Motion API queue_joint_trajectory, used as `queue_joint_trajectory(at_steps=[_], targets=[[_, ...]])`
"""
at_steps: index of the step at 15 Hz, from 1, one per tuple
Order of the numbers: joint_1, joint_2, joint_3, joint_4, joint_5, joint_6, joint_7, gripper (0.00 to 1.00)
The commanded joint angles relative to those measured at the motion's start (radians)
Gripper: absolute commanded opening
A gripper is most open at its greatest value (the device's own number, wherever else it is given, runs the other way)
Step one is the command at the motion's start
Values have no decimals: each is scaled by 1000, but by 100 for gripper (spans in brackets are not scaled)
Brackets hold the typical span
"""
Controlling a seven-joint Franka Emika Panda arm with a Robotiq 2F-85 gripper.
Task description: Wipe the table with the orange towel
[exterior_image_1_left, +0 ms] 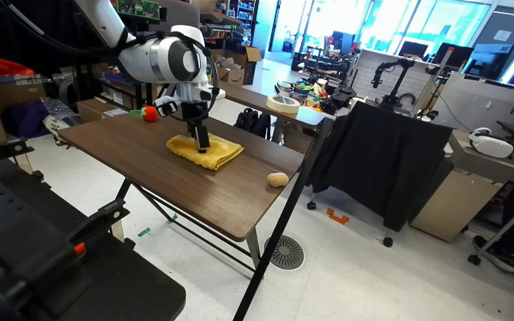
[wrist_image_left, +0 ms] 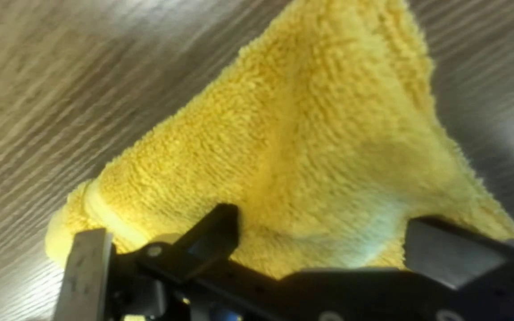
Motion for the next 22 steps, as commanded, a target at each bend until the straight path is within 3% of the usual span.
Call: queue_joint_trajectory(at_steps=[1,2,7,8,19,22], targets=[[38,-36,-66,-141,-56,16,24,100],[11,-21,-29,-47,-25,-3,1,100],[18,-41,-49,-92,-38,-4,4,100],[5,-43,-22,-107,-31,11,-34,100],[109,-246,135,-568,-27,313,-378,100],[114,-258,178,-609,-32,316,-487,100]])
